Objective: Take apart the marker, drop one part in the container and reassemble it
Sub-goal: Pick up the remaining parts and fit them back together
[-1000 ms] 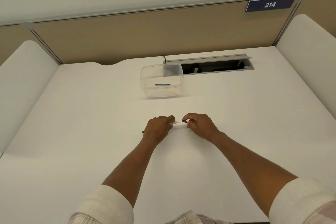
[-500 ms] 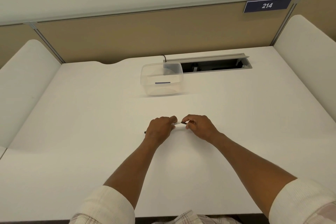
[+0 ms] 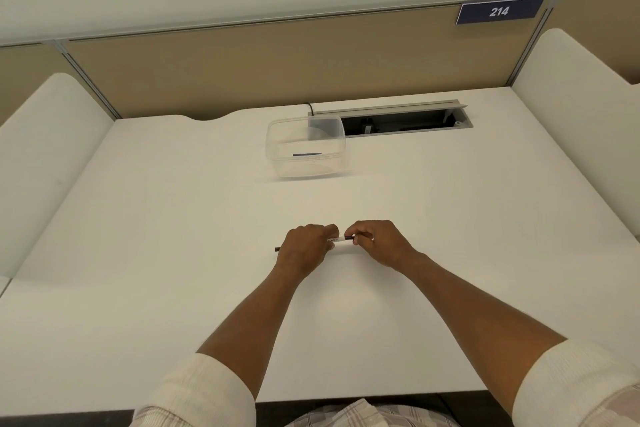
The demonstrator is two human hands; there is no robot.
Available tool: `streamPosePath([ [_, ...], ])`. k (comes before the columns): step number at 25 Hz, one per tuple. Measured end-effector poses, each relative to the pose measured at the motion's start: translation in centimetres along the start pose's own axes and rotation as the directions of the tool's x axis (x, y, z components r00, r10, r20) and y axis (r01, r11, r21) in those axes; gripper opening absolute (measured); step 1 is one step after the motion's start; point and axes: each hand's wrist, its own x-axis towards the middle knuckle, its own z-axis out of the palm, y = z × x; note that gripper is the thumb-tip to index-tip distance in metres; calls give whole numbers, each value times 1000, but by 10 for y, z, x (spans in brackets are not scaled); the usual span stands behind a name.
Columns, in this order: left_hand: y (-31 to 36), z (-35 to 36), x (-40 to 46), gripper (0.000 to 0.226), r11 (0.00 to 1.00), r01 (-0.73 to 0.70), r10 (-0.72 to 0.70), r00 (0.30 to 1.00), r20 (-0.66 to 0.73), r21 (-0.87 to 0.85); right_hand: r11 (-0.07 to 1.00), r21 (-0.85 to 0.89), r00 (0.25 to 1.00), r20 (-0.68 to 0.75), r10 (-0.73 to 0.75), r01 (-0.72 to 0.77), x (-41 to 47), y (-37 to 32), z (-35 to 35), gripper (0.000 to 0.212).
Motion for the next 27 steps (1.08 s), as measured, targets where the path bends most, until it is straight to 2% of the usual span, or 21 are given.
streamPosePath([
  [7, 1, -2, -3, 9, 1000, -15, 15, 1000, -21, -17, 1000, 16, 999, -35, 8, -7, -5, -5, 1, 18],
  [22, -5, -4, -11, 17, 998, -13, 11, 999, -36, -61, 998, 66, 997, -77, 2, 3, -11, -13, 9, 26],
  [27, -4, -7, -12, 16, 996, -2, 0, 1000, -17, -93, 990, 114, 992, -87, 93, -83, -11, -16, 13, 24],
])
